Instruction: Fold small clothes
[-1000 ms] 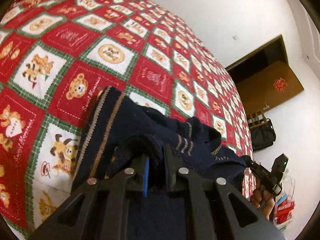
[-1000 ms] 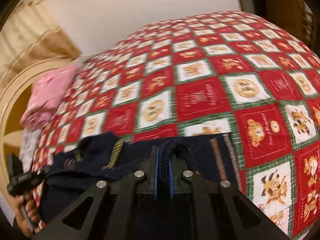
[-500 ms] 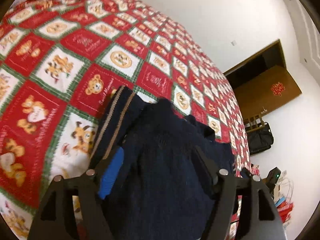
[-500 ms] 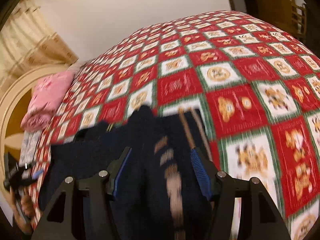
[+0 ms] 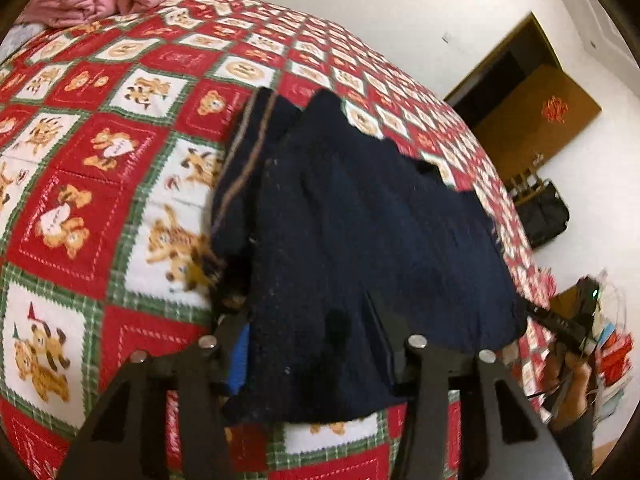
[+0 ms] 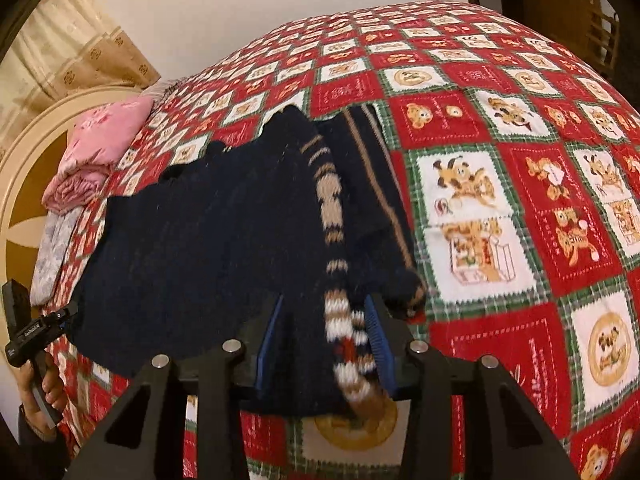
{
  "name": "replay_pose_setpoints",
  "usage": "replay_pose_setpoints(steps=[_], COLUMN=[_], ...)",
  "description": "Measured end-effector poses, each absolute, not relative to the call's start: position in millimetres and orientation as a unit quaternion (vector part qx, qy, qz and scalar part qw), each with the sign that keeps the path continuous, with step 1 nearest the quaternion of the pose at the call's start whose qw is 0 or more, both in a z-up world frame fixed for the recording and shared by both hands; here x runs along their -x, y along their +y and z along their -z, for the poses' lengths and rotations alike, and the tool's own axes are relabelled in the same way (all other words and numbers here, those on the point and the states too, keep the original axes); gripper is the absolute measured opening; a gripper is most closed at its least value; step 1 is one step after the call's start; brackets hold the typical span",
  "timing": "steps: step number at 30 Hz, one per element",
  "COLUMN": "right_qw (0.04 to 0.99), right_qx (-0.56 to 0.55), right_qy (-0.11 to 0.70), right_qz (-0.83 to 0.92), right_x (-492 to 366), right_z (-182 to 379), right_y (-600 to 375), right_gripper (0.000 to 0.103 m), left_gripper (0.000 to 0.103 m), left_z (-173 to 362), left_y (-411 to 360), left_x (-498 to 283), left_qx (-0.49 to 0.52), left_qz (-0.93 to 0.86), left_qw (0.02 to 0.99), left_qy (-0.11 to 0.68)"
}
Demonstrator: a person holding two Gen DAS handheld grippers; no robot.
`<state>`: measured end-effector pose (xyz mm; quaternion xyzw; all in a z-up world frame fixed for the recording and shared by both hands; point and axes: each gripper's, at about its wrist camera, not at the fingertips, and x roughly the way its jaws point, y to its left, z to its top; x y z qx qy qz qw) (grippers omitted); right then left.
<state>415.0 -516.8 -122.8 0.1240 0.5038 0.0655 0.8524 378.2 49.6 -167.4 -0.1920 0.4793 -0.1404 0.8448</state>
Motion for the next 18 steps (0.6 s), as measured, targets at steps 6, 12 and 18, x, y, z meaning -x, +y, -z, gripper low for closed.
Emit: replay_pose_setpoints(steps=[6,12,18], right_qw=[0.847,0.849,0.843], right_qx=[-0.113,-0.11,-0.112], right_qy=[0.515,0.512,0.522], right_qz=[-0.064,-0.074,-0.07], right_x=[-412,-396,-389], right_z=[132,129,143], right_y=[-511,-516,-523], right_gripper=[0.016,0.01,0.01], left_gripper=[0.008,0.008,0.008], left_z=[171,161,180], left_y=[47,53,52], left_x=[-376,-354,-351], left_qx=[0.177,0.16,0.149], left_qz=[0.148,0.161,0.149], left_qw=[0.846,0.857,0.853], left_qy=[0.481,0.463,0.477])
